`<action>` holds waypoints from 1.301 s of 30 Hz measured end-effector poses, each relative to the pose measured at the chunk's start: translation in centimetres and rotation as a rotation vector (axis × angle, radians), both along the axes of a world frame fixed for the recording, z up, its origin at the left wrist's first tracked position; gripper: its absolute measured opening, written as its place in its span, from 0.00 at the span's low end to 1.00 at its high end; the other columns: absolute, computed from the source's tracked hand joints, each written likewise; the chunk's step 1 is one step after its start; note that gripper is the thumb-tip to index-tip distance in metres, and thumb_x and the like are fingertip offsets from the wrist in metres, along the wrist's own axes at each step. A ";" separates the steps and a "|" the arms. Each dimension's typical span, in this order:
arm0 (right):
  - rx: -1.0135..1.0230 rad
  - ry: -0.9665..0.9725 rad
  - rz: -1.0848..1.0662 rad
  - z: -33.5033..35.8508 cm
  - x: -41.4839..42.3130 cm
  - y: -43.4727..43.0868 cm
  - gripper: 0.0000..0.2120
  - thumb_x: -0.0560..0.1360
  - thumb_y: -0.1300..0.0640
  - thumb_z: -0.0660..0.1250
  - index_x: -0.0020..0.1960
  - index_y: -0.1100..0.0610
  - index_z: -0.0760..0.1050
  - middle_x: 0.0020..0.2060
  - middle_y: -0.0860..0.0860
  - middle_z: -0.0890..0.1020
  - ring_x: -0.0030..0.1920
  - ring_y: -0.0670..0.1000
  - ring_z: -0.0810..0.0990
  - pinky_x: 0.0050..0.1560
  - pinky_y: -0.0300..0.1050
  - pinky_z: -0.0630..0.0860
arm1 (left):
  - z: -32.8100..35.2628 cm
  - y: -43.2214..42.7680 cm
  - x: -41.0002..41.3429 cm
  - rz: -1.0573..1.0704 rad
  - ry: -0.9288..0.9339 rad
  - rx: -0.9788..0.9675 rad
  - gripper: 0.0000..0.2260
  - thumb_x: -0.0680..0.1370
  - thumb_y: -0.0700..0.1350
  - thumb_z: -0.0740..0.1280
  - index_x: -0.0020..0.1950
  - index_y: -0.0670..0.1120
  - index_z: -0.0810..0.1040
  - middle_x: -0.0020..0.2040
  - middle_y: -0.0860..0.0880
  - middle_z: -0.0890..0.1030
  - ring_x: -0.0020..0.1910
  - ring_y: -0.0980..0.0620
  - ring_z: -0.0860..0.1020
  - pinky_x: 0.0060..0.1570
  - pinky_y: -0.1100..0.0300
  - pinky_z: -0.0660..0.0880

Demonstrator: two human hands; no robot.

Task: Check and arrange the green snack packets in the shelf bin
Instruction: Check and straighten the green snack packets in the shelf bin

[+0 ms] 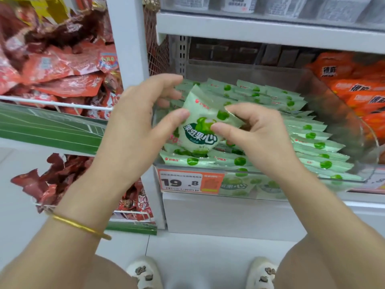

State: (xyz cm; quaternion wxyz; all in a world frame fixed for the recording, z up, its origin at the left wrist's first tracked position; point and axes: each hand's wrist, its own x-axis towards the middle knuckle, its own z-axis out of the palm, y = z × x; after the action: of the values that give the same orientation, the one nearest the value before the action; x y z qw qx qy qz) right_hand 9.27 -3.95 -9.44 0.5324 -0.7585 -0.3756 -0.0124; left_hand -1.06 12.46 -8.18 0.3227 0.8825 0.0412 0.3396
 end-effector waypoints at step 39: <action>-0.638 -0.465 -0.012 -0.5 -0.4 2.5 0.14 0.69 0.42 0.70 0.49 0.50 0.82 0.42 0.46 0.68 0.47 0.48 0.62 0.46 0.44 0.61 | -2.9 1.5 -0.4 0.201 0.064 0.499 0.11 0.74 0.49 0.65 0.50 0.46 0.82 0.53 0.46 0.76 0.54 0.45 0.66 0.53 0.50 0.65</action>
State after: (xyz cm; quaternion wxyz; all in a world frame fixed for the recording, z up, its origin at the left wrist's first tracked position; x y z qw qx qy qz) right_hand 8.91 -1.48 -9.93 0.1707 -0.8651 -0.4665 -0.0696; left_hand -1.45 13.94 -11.07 0.0586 0.9366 0.0538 0.3413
